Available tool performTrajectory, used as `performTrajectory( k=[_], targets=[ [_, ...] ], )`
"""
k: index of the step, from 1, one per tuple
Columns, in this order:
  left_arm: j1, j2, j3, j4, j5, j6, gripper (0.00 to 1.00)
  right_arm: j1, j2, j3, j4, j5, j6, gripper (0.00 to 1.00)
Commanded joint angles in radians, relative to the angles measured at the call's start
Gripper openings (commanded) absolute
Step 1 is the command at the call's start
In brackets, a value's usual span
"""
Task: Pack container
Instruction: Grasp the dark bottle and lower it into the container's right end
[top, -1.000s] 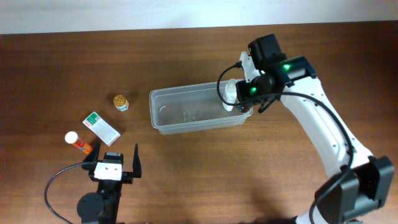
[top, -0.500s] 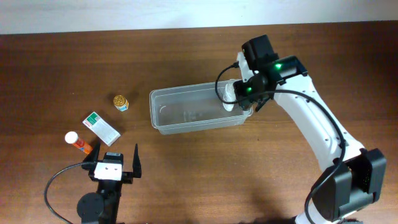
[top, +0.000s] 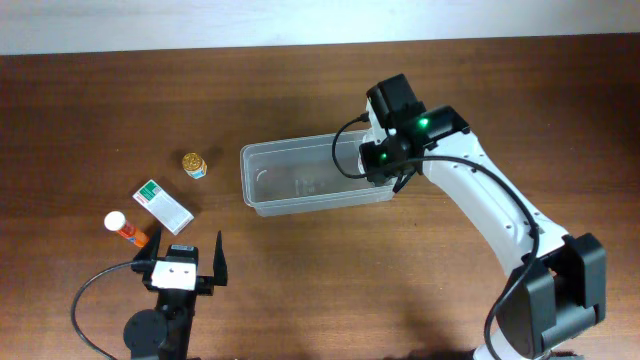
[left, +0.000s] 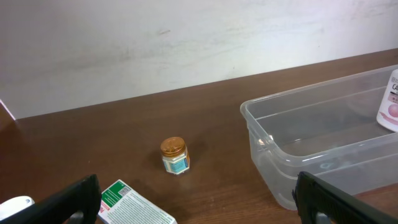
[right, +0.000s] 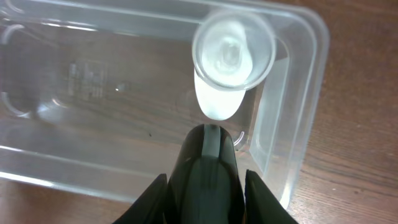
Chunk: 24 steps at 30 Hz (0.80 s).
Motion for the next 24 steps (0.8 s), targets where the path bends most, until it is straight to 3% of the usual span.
performTrajectory(
  k=[1,8,24],
  targets=[
    [0.005,-0.006,-0.006,0.000,0.011,0.010,0.99,0.010,-0.005,-0.058,0.052,0.013,0.030,0.28],
    [0.005,-0.006,-0.006,0.000,0.011,0.010,0.99,0.010,-0.004,-0.131,0.168,0.039,0.030,0.29],
    [0.005,-0.006,-0.006,0.000,0.011,0.010,0.99,0.008,0.043,-0.145,0.190,0.038,0.034,0.29]
  ],
)
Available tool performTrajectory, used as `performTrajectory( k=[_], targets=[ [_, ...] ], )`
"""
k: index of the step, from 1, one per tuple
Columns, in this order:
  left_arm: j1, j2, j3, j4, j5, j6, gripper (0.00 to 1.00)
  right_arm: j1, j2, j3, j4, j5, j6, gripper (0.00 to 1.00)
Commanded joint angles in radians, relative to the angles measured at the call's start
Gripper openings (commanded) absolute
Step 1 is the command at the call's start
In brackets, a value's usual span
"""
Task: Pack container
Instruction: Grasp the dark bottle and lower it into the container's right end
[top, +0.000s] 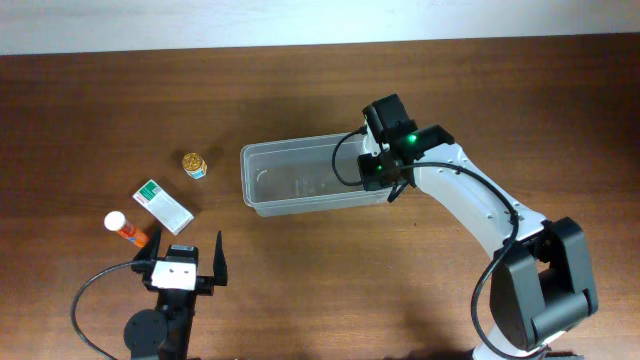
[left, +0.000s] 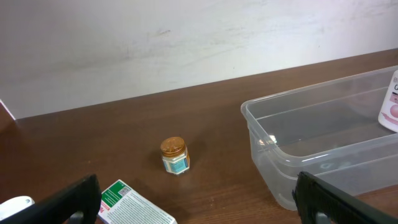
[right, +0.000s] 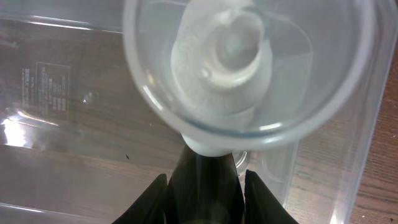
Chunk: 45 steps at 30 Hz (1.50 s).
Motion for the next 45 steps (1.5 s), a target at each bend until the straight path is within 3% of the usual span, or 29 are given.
performTrajectory(
  k=[1,15,17,18,30,32,33,35,45],
  targets=[
    [0.005,-0.006,-0.006,0.000,0.011,0.010,0.99,0.008,0.005,-0.005,0.010,0.015,0.013,0.29],
    [0.005,-0.006,-0.006,0.000,0.011,0.010,0.99,0.008,0.005,-0.005,0.009,0.012,0.012,0.36],
    [0.005,-0.006,-0.006,0.000,0.011,0.010,0.99,0.008,0.005,-0.005,0.009,0.012,0.012,0.36],
    [0.005,-0.006,-0.006,0.000,0.011,0.010,0.99,0.008,0.005,-0.005,0.009,0.012,0.012,0.28],
    [0.005,-0.006,-0.006,0.000,0.011,0.010,0.99,0.008,0.005,-0.005,0.010,0.012,0.012,0.28],
    [0.005,-0.006,-0.006,0.000,0.011,0.010,0.99,0.008,0.005,-0.005,0.010,0.012,0.012,0.30],
    [0.005,-0.006,-0.006,0.000,0.011,0.010,0.99,0.008,0.005,-0.005,0.010,0.013,0.011,0.37],
    [0.005,-0.006,-0.006,0.000,0.011,0.010,0.99,0.007,0.005,-0.005,0.012,0.016,0.011,0.41],
    [0.005,-0.006,-0.006,0.000,0.011,0.010,0.99,0.006,0.005,0.091,-0.045,0.018,0.003,0.46]
  ],
)
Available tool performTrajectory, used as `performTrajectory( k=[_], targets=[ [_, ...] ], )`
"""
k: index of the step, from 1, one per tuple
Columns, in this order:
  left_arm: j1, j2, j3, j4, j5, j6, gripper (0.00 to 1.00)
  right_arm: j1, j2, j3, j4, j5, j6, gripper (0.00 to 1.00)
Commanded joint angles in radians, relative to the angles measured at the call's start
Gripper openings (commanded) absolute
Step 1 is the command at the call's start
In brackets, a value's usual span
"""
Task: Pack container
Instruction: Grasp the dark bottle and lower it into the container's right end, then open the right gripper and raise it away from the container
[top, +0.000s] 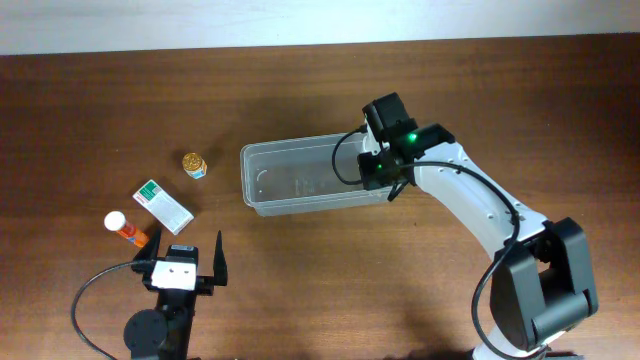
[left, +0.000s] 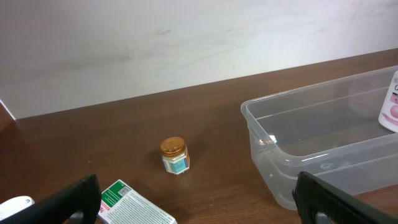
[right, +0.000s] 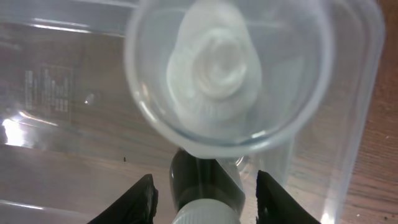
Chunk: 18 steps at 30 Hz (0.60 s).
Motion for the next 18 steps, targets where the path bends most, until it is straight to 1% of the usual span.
performTrajectory(
  k=[1,7,15,16,17,18],
  targets=[
    [0.005,-0.006,-0.006,0.000,0.011,0.010,0.99,0.006,0.005,0.075,-0.029,0.018,0.000,0.47],
    [0.005,-0.006,-0.006,0.000,0.011,0.010,0.99,0.006,0.004,0.156,-0.111,0.058,-0.014,0.49],
    [0.005,-0.006,-0.006,0.000,0.011,0.010,1.00,0.006,-0.059,0.343,-0.315,0.074,-0.014,0.50],
    [0.005,-0.006,-0.006,0.000,0.011,0.010,0.99,0.000,-0.074,0.396,-0.369,0.119,-0.014,0.57],
    [0.005,-0.006,-0.006,0.000,0.011,0.010,0.99,-0.004,-0.079,0.417,-0.385,0.138,-0.014,0.61],
    [0.005,-0.006,-0.006,0.000,0.011,0.010,0.99,-0.016,-0.087,0.448,-0.404,0.158,-0.014,0.68]
  ],
)
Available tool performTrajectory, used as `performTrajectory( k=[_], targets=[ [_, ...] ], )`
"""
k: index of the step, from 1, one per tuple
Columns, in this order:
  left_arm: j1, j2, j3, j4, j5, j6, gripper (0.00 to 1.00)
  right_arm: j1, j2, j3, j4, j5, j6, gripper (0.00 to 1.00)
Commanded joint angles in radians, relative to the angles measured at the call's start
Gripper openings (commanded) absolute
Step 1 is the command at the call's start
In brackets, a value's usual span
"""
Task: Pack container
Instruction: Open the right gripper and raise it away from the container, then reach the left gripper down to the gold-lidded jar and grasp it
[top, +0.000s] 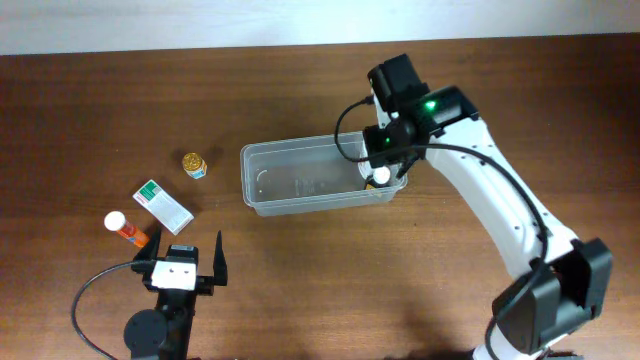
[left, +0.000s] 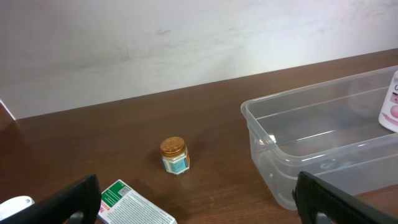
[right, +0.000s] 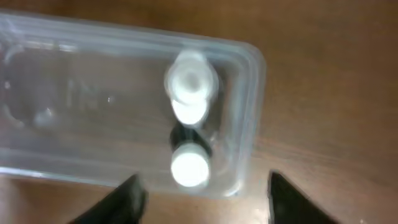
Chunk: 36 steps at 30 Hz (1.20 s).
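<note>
The clear plastic container lies mid-table. At its right end stand two bottles: one with a clear cap and a dark one with a white cap, which also shows in the overhead view. My right gripper hovers open above that end, its blurred fingers wide apart and holding nothing. My left gripper rests open at the near left. Ahead of it stand a gold-lidded jar and a green-and-white box.
An orange bottle with a white cap lies beside the box at the left, and the small jar stands farther back. Most of the container's floor is bare. A pale wall runs behind the table.
My right gripper has risen from low inside the container to well above its right end. The white-capped dark bottle stays standing beside the clear-capped one. The left arm has not moved.
My right gripper held the dark bottle over the container's right end, beside the clear-capped bottle. It was then lower in the container, still shut on it. Then its jaws stood open with the bottle set down. Now it hangs clear above.
</note>
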Motion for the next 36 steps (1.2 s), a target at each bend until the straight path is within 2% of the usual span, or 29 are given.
performTrajectory(
  k=[1,2,4,7,13,19,26,29,32,34,36],
  targets=[
    [0.005,-0.006,-0.006,0.000,0.011,0.010,0.99,-0.028,-0.071,0.115,-0.039,0.097,-0.003,0.72],
    [0.005,-0.006,-0.006,0.000,0.011,0.010,0.99,-0.063,-0.081,0.140,-0.042,0.097,-0.003,0.80],
    [0.005,-0.006,-0.006,0.000,0.011,0.010,0.99,-0.113,-0.087,0.156,-0.042,0.097,-0.001,0.90],
    [0.005,-0.006,-0.006,0.000,0.011,0.010,0.99,-0.214,-0.086,0.163,-0.040,0.095,0.047,0.98],
    [0.005,-0.006,-0.006,0.003,0.005,0.016,0.99,-0.421,-0.085,0.163,-0.043,0.081,0.102,0.98],
    [0.005,-0.006,-0.005,0.000,-0.028,0.025,0.99,-0.550,-0.085,0.162,-0.069,0.077,0.102,0.98],
    [0.005,-0.006,-0.005,0.014,-0.032,0.031,0.99,-0.583,-0.085,0.162,-0.069,0.077,0.102,0.98],
    [0.005,-0.006,-0.005,0.130,-0.068,0.074,0.99,-0.583,-0.085,0.162,-0.069,0.077,0.102,0.98],
    [0.005,-0.006,-0.004,0.355,-0.124,0.076,0.99,-0.583,-0.085,0.162,-0.069,0.077,0.102,0.98],
    [0.005,-0.005,0.010,0.370,-0.114,0.077,1.00,-0.583,-0.085,0.162,-0.069,0.077,0.102,0.98],
    [0.005,0.007,0.029,0.319,-0.105,0.064,1.00,-0.583,-0.085,0.162,-0.069,0.077,0.102,0.98]
  ],
)
